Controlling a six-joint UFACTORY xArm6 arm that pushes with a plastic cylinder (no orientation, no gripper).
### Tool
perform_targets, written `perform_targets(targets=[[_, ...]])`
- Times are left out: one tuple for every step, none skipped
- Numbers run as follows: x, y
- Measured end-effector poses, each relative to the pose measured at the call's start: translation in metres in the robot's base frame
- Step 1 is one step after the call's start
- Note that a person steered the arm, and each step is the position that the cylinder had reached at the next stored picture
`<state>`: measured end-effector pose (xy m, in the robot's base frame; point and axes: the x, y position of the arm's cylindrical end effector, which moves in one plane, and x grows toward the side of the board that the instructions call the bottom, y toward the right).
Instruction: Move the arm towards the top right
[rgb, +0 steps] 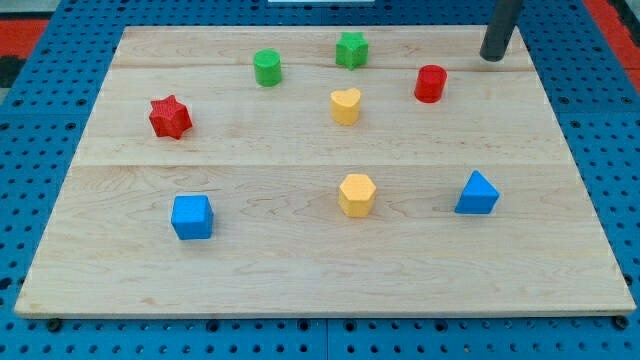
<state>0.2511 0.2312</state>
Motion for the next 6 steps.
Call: perform_targets(targets=[[-0.0087, -0.0029], [-0.0094, -0.0029], [-0.0094, -0.0029], [-0.0099, -0.0029], [-0.0108, -0.0029], [-0.0133, -0.003]])
